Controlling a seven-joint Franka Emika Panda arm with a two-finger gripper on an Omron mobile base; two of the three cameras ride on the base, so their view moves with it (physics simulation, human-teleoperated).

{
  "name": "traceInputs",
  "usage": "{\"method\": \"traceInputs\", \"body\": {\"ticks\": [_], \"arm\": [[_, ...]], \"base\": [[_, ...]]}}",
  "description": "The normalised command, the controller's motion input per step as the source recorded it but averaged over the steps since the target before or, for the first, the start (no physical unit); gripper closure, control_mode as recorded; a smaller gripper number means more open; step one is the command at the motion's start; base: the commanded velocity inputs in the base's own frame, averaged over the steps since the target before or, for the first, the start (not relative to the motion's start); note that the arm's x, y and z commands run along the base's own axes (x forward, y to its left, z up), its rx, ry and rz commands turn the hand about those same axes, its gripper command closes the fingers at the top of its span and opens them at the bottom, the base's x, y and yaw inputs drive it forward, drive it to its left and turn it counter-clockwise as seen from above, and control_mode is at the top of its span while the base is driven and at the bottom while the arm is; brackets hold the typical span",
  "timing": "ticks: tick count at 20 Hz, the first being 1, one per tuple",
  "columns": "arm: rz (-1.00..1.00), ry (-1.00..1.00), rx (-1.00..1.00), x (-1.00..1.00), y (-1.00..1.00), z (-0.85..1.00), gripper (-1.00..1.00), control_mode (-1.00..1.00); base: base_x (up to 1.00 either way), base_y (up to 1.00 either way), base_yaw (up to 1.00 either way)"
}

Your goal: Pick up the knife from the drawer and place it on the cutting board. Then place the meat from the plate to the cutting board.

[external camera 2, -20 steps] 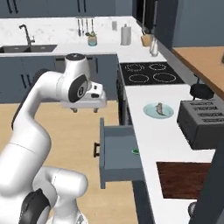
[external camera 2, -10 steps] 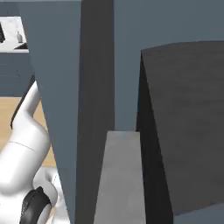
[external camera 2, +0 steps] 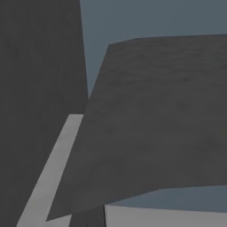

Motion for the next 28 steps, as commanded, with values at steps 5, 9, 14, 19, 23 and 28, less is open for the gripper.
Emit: {"method": "traceInputs", "body": {"ticks": [5,9,14,19,23,28], "arm": [[0.0,0.0,0.0,0.01,0.0,0.0,-1.0,-1.0],[0.0,0.0,0.0,0.1,0.0,-0.02,-1.0,-1.0],[0.0,0.05,-0.02,0.54,0.16,-0.62,-1.0,-1.0],[0.0,0.14,-0.02,0.47,0.1,-1.0,-1.0,-1.0],[-0.04,0.24,-0.01,0.29,-0.01,-0.96,-1.0,-1.0],[-0.1,0.19,0.0,0.49,0.0,-0.71,-1.0,-1.0]], "base": [[0.0,0.0,0.0],[0.0,0.0,0.0],[0.0,0.0,0.0],[0.0,0.0,0.0],[0.0,0.0,0.0],[0.0,0.0,0.0]]}}
